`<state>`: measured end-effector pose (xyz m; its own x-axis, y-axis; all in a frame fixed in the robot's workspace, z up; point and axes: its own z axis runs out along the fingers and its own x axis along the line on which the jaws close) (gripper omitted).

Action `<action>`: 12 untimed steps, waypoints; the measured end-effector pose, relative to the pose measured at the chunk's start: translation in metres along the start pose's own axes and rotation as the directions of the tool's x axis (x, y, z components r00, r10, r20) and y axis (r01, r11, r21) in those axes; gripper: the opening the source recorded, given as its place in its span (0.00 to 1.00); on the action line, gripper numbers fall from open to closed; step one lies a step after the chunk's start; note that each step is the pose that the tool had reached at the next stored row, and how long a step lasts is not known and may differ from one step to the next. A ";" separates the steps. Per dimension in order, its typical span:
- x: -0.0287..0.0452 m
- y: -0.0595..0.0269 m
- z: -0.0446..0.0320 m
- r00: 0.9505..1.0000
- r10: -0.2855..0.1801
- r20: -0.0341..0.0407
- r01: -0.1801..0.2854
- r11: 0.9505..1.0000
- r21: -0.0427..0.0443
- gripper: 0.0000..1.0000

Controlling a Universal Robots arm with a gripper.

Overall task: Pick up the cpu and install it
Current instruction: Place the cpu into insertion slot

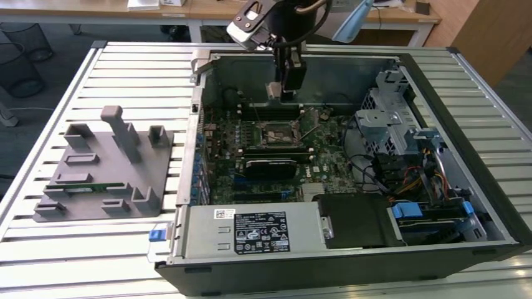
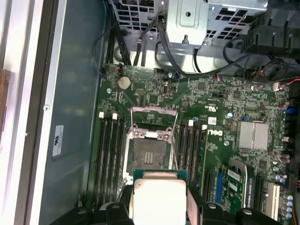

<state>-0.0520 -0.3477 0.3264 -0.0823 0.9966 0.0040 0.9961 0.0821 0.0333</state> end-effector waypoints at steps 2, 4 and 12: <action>0.0006 0.0003 0.0008 1.000 0.001 0.000 -0.001 1.000 0.000 0.53; 0.0021 0.0006 0.0017 1.000 0.002 0.000 -0.002 1.000 0.000 0.53; 0.0082 0.0022 0.0062 1.000 0.008 0.000 -0.008 1.000 0.000 0.53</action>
<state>-0.0503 -0.3393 0.3202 -0.0739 0.9973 0.0040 0.9967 0.0737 0.0333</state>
